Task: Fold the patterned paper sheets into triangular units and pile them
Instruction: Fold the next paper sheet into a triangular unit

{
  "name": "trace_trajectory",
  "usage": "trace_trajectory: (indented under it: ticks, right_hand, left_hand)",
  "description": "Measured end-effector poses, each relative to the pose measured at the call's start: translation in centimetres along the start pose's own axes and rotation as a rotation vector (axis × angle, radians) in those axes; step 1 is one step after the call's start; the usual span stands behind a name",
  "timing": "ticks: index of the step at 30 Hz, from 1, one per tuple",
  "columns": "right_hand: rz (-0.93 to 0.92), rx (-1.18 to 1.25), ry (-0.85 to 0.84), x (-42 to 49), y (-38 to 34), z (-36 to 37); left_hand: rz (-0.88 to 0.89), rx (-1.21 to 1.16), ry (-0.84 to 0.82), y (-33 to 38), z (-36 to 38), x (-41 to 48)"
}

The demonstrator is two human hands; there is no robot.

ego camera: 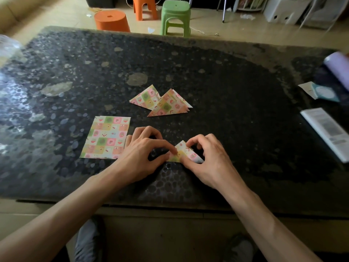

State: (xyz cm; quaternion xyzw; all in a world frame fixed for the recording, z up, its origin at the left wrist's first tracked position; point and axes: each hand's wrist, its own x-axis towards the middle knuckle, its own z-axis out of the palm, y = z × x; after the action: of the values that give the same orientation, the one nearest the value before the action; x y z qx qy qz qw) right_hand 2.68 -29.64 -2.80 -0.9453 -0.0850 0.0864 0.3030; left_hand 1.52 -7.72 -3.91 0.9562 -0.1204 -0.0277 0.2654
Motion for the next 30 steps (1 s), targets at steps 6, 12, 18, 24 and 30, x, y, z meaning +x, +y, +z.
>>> trace_trajectory:
  ticks: [6,12,18,24,30]
  right_hand:
    - [0.067,0.000,-0.064,0.2,-0.1,-0.8]
    - [0.106,-0.017,-0.074,0.2,-0.4,-1.2]
    - [0.151,-0.047,-0.089,0.3,-0.1,-1.9]
    - [0.175,-0.024,-0.110,0.4,0.3,-2.8]
    - [0.164,-0.005,-0.138,0.3,0.4,-3.1]
  left_hand:
    - [0.115,0.030,-0.014,-0.2,0.6,0.0]
    - [0.264,0.112,-0.008,-0.1,0.9,0.1]
    - [0.284,0.139,-0.027,-0.5,1.0,0.1]
    - [0.257,0.121,-0.044,-0.4,0.8,0.1]
    - [0.222,0.095,-0.002,0.4,1.2,0.1]
